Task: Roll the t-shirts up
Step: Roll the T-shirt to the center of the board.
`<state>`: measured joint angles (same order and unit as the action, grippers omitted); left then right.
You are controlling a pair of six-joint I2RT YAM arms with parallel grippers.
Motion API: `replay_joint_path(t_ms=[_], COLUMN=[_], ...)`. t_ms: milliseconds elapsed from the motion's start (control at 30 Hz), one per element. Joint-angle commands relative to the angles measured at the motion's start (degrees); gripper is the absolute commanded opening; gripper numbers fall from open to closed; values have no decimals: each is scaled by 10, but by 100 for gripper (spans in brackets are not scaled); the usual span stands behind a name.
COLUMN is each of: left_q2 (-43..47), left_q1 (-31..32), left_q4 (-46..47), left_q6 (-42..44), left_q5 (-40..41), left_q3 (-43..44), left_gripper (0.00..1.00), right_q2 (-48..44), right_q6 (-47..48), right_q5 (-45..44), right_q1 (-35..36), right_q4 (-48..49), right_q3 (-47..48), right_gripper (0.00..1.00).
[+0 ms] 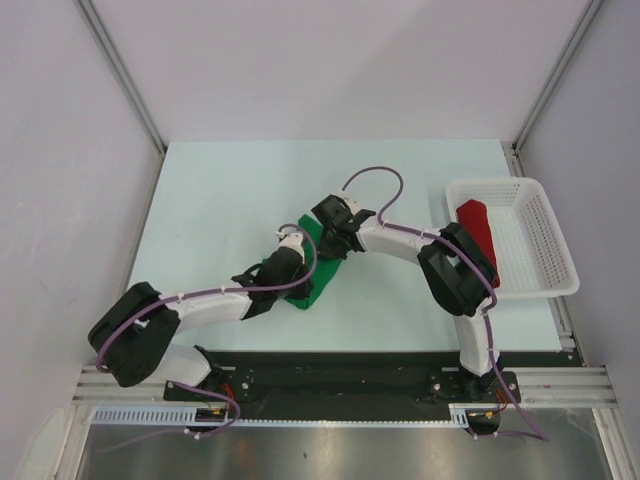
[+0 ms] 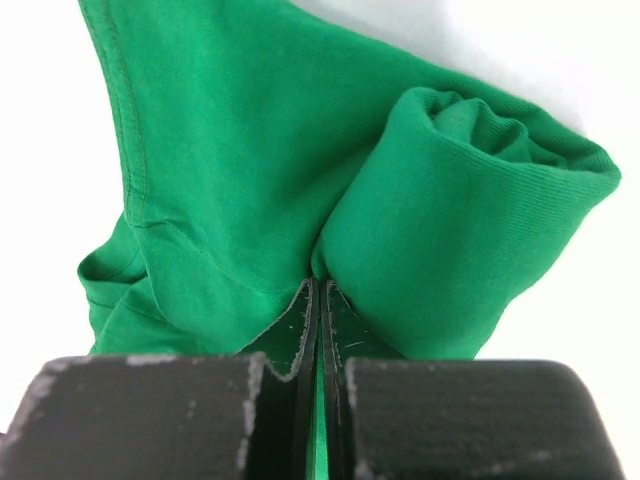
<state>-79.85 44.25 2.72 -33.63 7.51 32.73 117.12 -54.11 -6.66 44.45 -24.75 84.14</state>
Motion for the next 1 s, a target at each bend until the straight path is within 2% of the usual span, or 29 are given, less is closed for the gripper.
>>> replay_joint_path(t_ms=[0, 167, 300, 467, 633, 767, 967], left_q2=[-27, -29, -26, -6, 8, 8, 0], left_q1=[34, 79, 128, 144, 143, 129, 96], left_q4=[79, 91, 93, 77, -12, -21, -23], left_q6=[-58, -97, -129, -172, -172, -173, -165], left_q5=[-92, -97, -93, -84, -58, -68, -100], left_q3=[-39, -32, -23, -37, -7, -4, -6], left_gripper=[0, 0, 0, 0, 0, 0, 0], right_q2=[18, -14, -74, -152, -203, -239, -297], right_q6=[25, 29, 30, 32, 40, 39, 46], right_q5=[-42, -57, -74, -72, -55, -48, -49], right_q1=[-13, -12, -11, -11, -9, -16, -30], right_q4=[-62, -62, -63, -46, -30, -22, -25], right_q3=[-36, -99, -158, -224, -234, -235, -235], right_gripper=[0, 0, 0, 1, 17, 32, 39])
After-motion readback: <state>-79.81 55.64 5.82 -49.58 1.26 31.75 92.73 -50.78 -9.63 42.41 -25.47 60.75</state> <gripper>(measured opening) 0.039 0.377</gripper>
